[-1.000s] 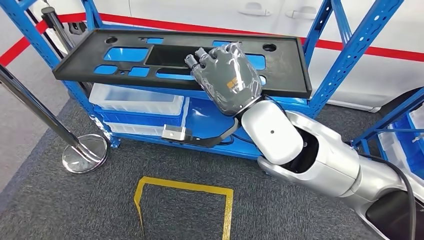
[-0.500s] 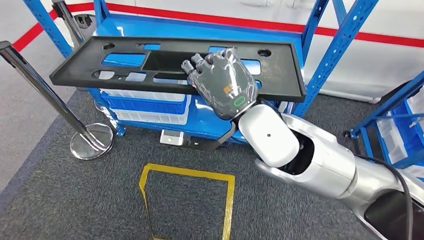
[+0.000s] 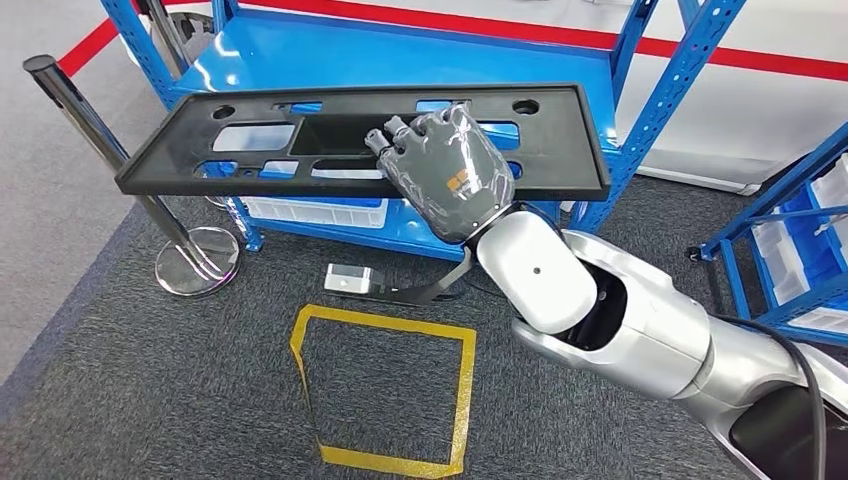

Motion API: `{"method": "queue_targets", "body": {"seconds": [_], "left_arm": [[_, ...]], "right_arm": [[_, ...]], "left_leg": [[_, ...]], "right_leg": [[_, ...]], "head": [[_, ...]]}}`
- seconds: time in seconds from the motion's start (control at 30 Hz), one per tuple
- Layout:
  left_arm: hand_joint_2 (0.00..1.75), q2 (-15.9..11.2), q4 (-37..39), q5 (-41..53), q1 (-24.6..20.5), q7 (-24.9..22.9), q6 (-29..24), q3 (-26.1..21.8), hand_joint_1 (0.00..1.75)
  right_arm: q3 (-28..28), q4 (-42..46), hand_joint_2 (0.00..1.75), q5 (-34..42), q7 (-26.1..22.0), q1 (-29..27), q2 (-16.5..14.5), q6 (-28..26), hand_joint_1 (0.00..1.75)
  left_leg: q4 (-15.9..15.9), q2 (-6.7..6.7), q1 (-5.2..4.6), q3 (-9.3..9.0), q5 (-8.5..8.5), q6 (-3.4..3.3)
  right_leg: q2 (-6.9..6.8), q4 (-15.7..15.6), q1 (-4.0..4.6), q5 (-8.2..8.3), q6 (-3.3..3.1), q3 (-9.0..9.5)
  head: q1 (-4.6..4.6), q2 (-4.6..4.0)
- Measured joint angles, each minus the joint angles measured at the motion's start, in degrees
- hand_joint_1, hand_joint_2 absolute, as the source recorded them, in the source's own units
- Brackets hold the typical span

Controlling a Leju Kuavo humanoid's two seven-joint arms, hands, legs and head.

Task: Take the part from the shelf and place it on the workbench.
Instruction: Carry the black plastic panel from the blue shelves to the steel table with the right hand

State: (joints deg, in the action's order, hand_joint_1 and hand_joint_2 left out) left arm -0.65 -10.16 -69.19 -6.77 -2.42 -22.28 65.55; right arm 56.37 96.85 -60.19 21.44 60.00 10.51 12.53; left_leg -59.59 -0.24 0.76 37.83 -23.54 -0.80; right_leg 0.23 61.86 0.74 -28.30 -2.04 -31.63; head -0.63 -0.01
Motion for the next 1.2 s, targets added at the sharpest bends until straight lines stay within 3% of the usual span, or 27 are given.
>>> {"method": "queue_targets", "body": {"seconds": [0.07, 0.13, 0.2, 0.27, 0.3, 0.33, 0.4, 0.47, 0.53, 0.6, 0.67, 0.73, 0.8, 0.83, 0.87, 0.9, 0.97, 1.03, 1.07, 1.13, 1.2], "left_arm": [[1.75, 0.0, 0.0, -0.1, 0.0, 0.2, -0.1, 0.0, 0.0], [1.75, 0.0, 0.0, -0.2, 0.1, 0.4, -0.1, 0.0, 0.0], [1.75, 0.0, 0.0, -0.2, 0.3, 0.4, 0.0, 0.0, 0.0], [1.75, 0.0, 0.0, -0.3, 0.4, 0.4, 0.0, 0.0, 0.0], [1.75, 0.0, 0.0, -0.3, 0.4, 0.4, 0.1, 0.0, 0.0], [1.75, -0.1, 0.0, -0.4, 0.4, 0.6, 0.2, 0.0, 0.0], [1.75, -0.2, 0.0, -0.5, 0.4, 1.0, 0.2, 0.0, 0.0], [1.75, -0.3, 0.0, -0.7, 0.4, 1.2, 0.2, 0.0, 0.0], [1.75, -0.3, 0.0, -0.8, 0.3, 1.2, 0.2, 0.0, 0.0], [1.75, -0.3, 0.0, -0.7, 0.3, 1.1, 0.1, 0.0, 0.0], [1.75, -0.3, 0.0, -0.5, 0.3, 0.8, 0.0, 0.0, 0.0], [1.75, -0.4, 0.0, -0.3, 0.3, 0.5, 0.0, 0.0, 0.0], [1.75, -0.5, 0.1, -0.3, 0.4, 0.4, 0.0, 0.0, 0.0], [1.75, -0.5, 0.1, -0.3, 0.4, 0.3, 0.1, 0.0, 0.0], [1.75, -0.6, 0.1, -0.3, 0.4, 0.3, 0.1, 0.0, 0.0], [1.75, -0.6, 0.1, -0.2, 0.4, 0.3, 0.2, 0.0, 0.0], [1.75, -0.5, 0.1, -0.2, 0.4, 0.3, 0.2, 0.0, 0.0], [1.75, -0.3, 0.1, 0.0, 0.2, 0.3, 0.3, 0.0, 0.0], [1.75, -0.3, 0.1, 0.1, 0.2, 0.3, 0.3, 0.0, 0.0], [1.75, -0.4, 0.1, 0.2, 0.2, 0.3, 0.3, 0.0, 0.0], [1.75, -0.4, 0.1, 0.2, 0.3, 0.3, 0.4, 0.0, 0.0]], "right_arm": [[0.0, -0.1, 1.75, 0.0, 0.0, 0.0, -0.1, 0.0, 1.75], [0.1, -0.3, 1.75, 0.0, 0.0, 0.0, -0.1, 0.0, 1.75], [0.2, -0.5, 1.75, 0.0, 0.1, 0.0, -0.2, 0.1, 1.75], [0.4, -0.6, 1.75, 0.1, 0.1, 0.0, -0.4, 0.1, 1.75], [0.5, -0.6, 1.75, 0.1, 0.1, -0.1, -0.4, 0.2, 1.75], [0.6, -0.7, 1.75, 0.1, 0.2, -0.2, -0.4, 0.2, 1.75], [0.7, -0.8, 1.75, 0.2, 0.3, -0.3, -0.4, 0.2, 1.75], [0.7, -0.9, 1.75, 0.2, 0.5, -0.4, -0.4, 0.2, 1.75], [0.7, -0.9, 1.75, 0.2, 0.7, -0.4, -0.4, 0.2, 1.75], [0.7, -0.9, 1.75, 0.3, 0.7, -0.5, -0.4, 0.2, 1.75], [0.7, -0.9, 1.75, 0.4, 0.8, -0.4, -0.4, 0.2, 1.75], [0.7, -0.9, 1.75, 0.2, 0.8, -0.4, -0.4, 0.4, 1.75], [0.7, -1.0, 1.75, -0.1, 0.8, -0.4, -0.4, 0.8, 1.75], [0.8, -1.1, 1.75, -0.2, 0.8, -0.4, -0.4, 1.0, 1.75], [0.8, -1.2, 1.75, -0.3, 0.8, -0.4, -0.4, 1.2, 1.75], [0.8, -1.3, 1.75, -0.3, 0.8, -0.3, -0.4, 1.4, 1.75], [0.8, -1.5, 1.75, -0.5, 0.9, 0.0, -0.4, 1.8, 1.75], [0.8, -1.7, 1.75, -0.6, 1.1, 0.5, -0.5, 2.2, 1.75], [0.8, -1.8, 1.75, -0.6, 1.2, 0.7, -0.6, 2.4, 1.75], [0.9, -2.0, 1.75, -0.7, 1.5, 1.1, -0.7, 2.9, 1.75], [0.9, -2.3, 1.75, -0.7, 1.7, 1.5, -1.0, 3.2, 1.75]], "left_leg": [[0.6, -0.03, 0.39, 0.19, 1.09, 0.74], [1.5, -0.14, 0.44, 0.52, 1.63, 1.43], [-0.6, -0.18, 0.32, 1.61, -1.24, 1.96], [-7.0, -0.11, 0.44, 3.46, -6.33, 2.38], [-10.5, -0.09, 0.5, 4.18, -7.83, 2.6], [-12.6, -0.07, 0.56, 4.3, -8.07, 2.85], [-11.4, -0.04, 0.76, 2.02, -5.54, 3.34], [-5.1, -0.08, 0.89, -2.37, -3.69, 3.72], [-0.6, -0.23, 0.72, -4.98, -4.27, 3.33], [0.4, -0.3, 0.57, -5.12, -4.49, 2.3], [0.7, -0.16, 0.71, -4.84, -3.89, 1.2], [0.9, -0.03, 0.78, -4.43, -3.24, 0.18], [0.9, -0.02, 0.63, -3.81, -2.78, -0.41], [0.8, -0.17, 0.52, -3.53, -2.6, -0.51], [0.8, -0.39, 0.41, -3.33, -2.44, -0.55], [0.8, -0.71, 0.27, -3.19, -2.3, -0.52], [0.8, -1.38, 0.06, -2.99, -1.99, -0.33], [0.8, -2.01, 0.25, -2.57, -1.54, 0.19], [0.9, -2.36, 0.48, -2.33, -1.26, 0.6], [1.2, -2.99, 0.66, -2.0, -0.82, 1.41], [-0.2, -2.21, 0.5, -1.1, -2.11, 2.01]], "right_leg": [[0.05, -3.3, 0.45, -0.49, -0.11, 1.56], [-0.16, -4.8, 0.24, 1.0, -0.09, 1.34], [-0.47, -6.3, -0.27, 2.68, -0.26, 0.87], [-0.59, -6.4, -0.41, 3.69, -0.31, -0.2], [-0.65, -6.2, -0.46, 3.99, -0.26, -0.92], [-0.7, -5.7, -0.56, 4.18, -0.14, -1.68], [-0.75, -4.7, -0.88, 4.41, 0.17, -3.2], [-0.7, -3.5, -1.11, 4.59, 0.7, -4.57], [-0.58, -2.7, -1.03, 4.94, 1.38, -5.5], [-0.49, -2.6, -0.89, 5.54, 2.04, -5.86], [-0.43, -1.8, -0.99, 4.83, 2.6, -6.34], [-0.37, 2.8, -1.19, 1.32, 3.09, -8.17], [-0.34, 10.0, -1.28, -2.53, 3.39, -10.75], [-0.34, 12.3, -1.3, -3.31, 3.38, -11.35], [-0.31, 12.6, -1.28, -3.03, 3.23, -10.97], [-0.17, 10.6, -1.18, -1.77, 2.9, -9.47], [1.15, 3.2, -0.93, 1.2, 1.7, -4.84], [2.57, -1.7, -0.68, 2.53, 0.77, -2.14], [2.77, -2.3, -0.58, 2.45, 0.59, -1.93], [1.76, -3.5, -0.56, 2.91, 0.57, -1.66], [0.52, -5.1, -0.95, 3.49, 0.57, -1.17]], "head": [[0.11, 0.01], [0.31, 0.01], [0.27, 0.0], [0.15, 0.0], [0.09, 0.0], [0.1, -0.01], [0.08, -0.01], [0.02, -0.01], [0.0, -0.01], [0.03, -0.01], [0.07, -0.01], [0.14, -0.01], [0.19, -0.01], [0.19, -0.01], [0.18, -0.01], [0.19, -0.01], [0.09, -0.01], [-0.05, 0.0], [-0.05, 0.0], [0.12, 0.0], [0.02, 0.01]]}}
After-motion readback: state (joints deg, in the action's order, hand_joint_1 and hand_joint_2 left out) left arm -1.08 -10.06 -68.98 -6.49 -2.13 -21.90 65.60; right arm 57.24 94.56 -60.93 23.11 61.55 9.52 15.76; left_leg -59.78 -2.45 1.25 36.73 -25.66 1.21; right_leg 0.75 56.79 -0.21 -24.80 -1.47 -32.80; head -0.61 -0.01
